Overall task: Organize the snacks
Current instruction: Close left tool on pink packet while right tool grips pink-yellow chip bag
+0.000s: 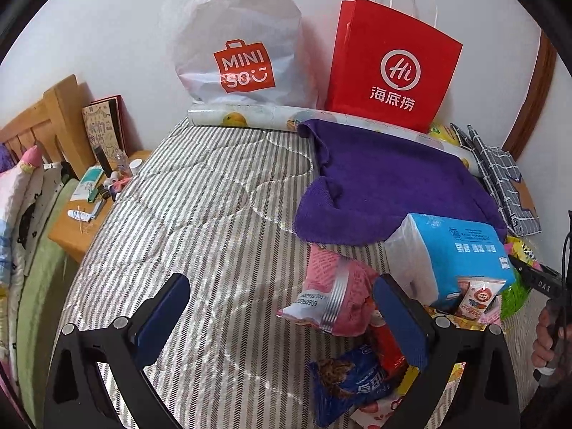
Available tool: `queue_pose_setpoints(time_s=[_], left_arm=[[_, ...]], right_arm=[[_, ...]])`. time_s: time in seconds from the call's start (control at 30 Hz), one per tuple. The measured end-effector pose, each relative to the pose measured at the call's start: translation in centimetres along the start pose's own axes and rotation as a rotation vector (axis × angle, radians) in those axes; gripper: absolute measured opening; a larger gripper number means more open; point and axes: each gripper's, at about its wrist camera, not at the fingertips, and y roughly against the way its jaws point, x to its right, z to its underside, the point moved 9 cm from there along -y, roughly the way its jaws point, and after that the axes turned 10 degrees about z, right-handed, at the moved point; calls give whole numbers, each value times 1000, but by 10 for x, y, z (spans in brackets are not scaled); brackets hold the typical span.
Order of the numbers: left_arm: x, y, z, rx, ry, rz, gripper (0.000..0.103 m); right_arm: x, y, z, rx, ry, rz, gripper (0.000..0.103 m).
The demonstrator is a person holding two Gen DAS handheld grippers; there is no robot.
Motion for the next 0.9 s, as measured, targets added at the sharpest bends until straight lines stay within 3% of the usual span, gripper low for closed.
queue_pose_setpoints(time_s=[0.03, 0.1, 0.57, 0.73, 0.9], left_arm=[[-1, 1, 0, 2, -4, -6, 103], [-5, 2, 1, 2, -2, -14, 103], [-5, 2, 13, -15, 8, 44, 102], [17, -10, 1, -30, -49, 82, 102], [31, -35, -6, -83, -111, 68, 99]], right_arm=[[-1, -2, 0, -2, 6, 12, 72], [-4, 0, 1, 9, 32, 14, 55], [33, 58, 10, 141, -43, 134, 55], [39, 76, 24, 155, -62, 136, 55], [44, 87, 40, 157, -73, 138, 55]])
